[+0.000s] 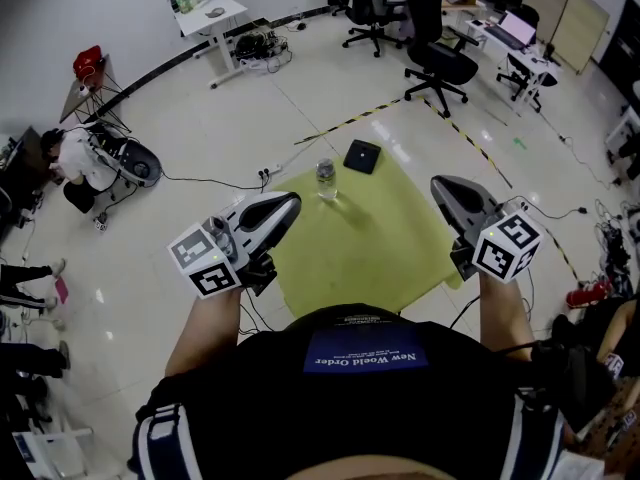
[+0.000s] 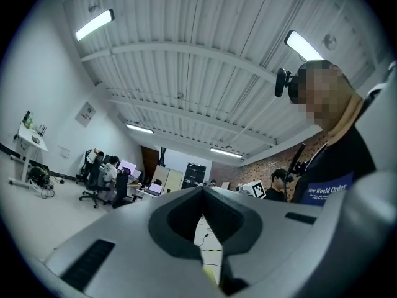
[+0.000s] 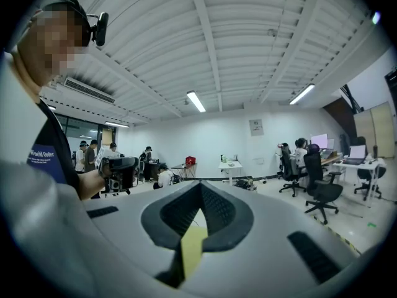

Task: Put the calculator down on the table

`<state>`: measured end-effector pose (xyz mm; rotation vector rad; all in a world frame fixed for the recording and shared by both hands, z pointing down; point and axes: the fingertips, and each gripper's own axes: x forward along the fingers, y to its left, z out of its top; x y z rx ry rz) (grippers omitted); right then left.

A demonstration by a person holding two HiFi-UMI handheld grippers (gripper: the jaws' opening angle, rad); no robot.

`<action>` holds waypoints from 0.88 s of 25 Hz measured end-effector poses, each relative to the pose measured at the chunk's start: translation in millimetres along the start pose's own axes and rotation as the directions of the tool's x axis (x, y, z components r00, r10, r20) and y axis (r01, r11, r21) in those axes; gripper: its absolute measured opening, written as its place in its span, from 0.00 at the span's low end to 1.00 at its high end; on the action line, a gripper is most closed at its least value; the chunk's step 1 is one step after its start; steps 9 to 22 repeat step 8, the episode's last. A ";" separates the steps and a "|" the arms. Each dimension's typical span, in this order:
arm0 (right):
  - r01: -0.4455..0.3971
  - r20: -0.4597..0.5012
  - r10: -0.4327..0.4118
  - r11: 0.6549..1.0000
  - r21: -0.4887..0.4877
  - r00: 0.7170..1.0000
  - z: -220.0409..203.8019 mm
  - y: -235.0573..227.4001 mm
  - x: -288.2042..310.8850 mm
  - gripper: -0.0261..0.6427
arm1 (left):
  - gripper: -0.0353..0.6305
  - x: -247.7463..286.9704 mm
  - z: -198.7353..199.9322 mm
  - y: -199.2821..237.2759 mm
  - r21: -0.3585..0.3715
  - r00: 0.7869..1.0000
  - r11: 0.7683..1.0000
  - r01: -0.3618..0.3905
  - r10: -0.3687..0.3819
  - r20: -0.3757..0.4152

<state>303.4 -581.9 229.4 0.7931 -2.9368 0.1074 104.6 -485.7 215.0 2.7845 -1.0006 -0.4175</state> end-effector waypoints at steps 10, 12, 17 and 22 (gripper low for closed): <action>-0.013 -0.006 0.013 1.000 -0.007 1.000 -3.9 4.1 5.6 0.02 | 0.06 -3.0 -4.3 4.3 -0.014 1.000 1.000 0.000 0.000 0.007; -0.013 -0.006 0.013 1.000 -0.007 1.000 -3.9 4.1 5.6 0.02 | 0.06 -3.0 -4.3 4.3 -0.014 1.000 1.000 0.000 0.000 0.007; -0.013 -0.006 0.013 1.000 -0.007 1.000 -3.9 4.1 5.6 0.02 | 0.06 -3.0 -4.3 4.3 -0.014 1.000 1.000 0.000 0.000 0.007; -0.013 -0.006 0.013 1.000 -0.007 1.000 -3.9 4.1 5.6 0.02 | 0.06 -3.0 -4.3 4.3 -0.014 1.000 1.000 0.000 0.000 0.007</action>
